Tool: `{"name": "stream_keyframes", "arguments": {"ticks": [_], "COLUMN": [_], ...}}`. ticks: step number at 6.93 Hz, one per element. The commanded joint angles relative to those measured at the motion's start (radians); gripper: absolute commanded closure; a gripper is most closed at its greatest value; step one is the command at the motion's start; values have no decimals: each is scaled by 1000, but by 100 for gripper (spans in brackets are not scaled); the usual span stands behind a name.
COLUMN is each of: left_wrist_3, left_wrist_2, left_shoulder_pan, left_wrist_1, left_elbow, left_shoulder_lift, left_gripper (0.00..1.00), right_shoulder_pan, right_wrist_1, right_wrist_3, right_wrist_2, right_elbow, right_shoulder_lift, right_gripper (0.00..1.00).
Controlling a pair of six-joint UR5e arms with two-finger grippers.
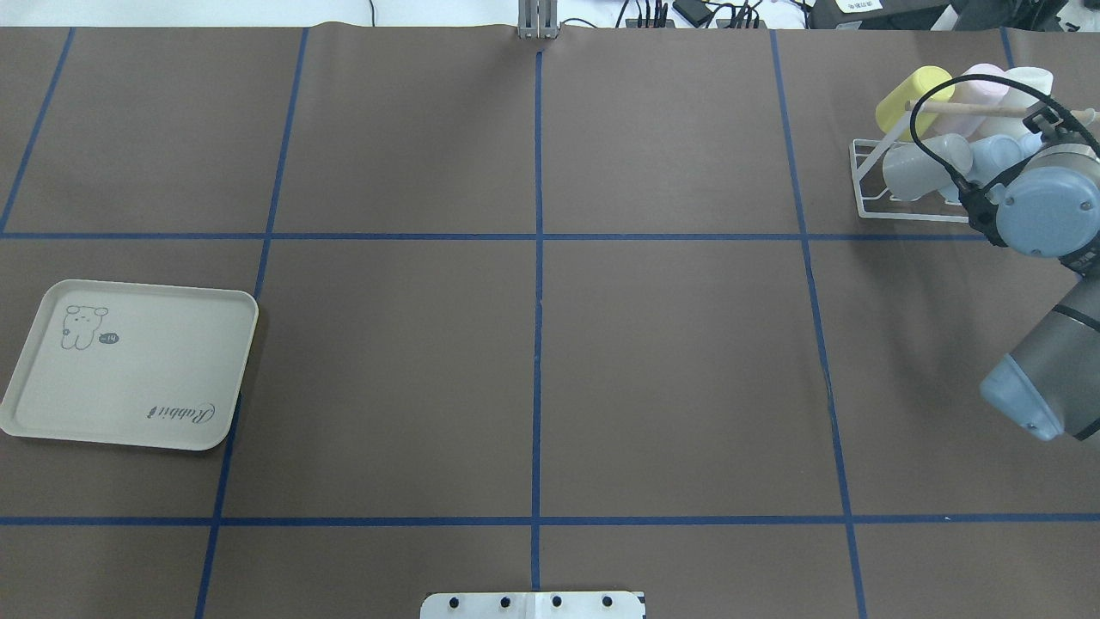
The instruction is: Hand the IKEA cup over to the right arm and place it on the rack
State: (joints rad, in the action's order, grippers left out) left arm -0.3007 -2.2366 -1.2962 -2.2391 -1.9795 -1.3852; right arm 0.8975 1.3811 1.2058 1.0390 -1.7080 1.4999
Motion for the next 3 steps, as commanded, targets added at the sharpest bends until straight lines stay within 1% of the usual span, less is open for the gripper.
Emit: {"name": "stream_keyframes", "arguments": {"ticks": [1, 2, 3], "left_wrist_3": [0, 0, 0], "left_wrist_2": [0, 0, 0], "left_shoulder_pan": [0, -1, -2], "left_wrist_1": [0, 0, 0], "left_elbow": [-2, -4, -7], "left_shoulder_lift": [2, 3, 3], "left_gripper": [0, 0, 0], "right_shoulder_pan": [0, 3, 32], "right_wrist_1": [-1, -2, -14], "right_wrist_3": [-5, -15, -20], "right_wrist_2": [1, 7, 27], "right_elbow": [-10, -25, -45], "right_shoulder_lift": [-24, -44, -46], "right_gripper": [1, 1, 1]}}
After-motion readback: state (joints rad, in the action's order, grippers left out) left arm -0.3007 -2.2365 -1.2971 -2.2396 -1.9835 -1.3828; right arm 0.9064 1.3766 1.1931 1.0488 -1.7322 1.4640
